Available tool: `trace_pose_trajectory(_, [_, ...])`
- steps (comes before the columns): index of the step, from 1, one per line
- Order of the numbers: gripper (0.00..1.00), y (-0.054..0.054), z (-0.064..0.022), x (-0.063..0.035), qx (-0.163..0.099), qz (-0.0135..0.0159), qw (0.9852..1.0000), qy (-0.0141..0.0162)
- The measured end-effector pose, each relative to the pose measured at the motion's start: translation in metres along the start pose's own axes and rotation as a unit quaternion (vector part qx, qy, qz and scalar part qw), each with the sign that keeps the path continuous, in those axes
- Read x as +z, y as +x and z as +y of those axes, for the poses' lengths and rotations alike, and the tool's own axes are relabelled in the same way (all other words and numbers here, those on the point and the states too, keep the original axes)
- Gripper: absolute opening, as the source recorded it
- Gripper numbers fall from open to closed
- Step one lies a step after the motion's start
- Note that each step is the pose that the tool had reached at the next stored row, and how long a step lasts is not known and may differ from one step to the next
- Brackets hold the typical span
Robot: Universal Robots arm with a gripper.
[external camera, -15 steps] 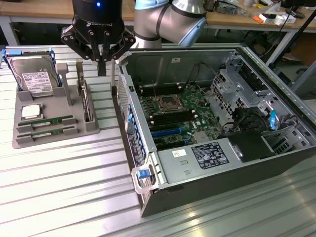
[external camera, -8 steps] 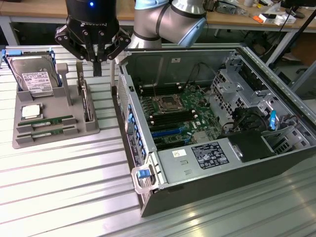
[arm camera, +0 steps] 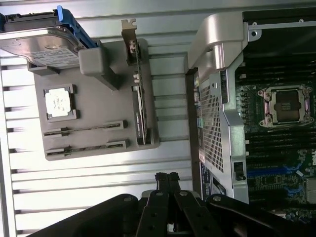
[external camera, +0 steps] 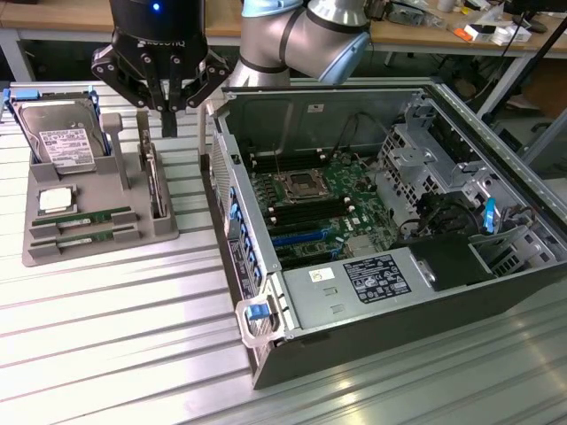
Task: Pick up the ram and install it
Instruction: 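Reach for the ram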
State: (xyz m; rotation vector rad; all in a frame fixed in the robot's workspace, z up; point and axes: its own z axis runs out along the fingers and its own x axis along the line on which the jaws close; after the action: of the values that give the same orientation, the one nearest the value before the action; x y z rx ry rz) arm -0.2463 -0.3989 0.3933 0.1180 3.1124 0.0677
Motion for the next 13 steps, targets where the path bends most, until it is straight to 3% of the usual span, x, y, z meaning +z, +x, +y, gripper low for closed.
trace_pose_trajectory(13, [0.11, 0.012, -0.0009, -0.0004, 0.000, 0.0000, 1.0000, 0.0000])
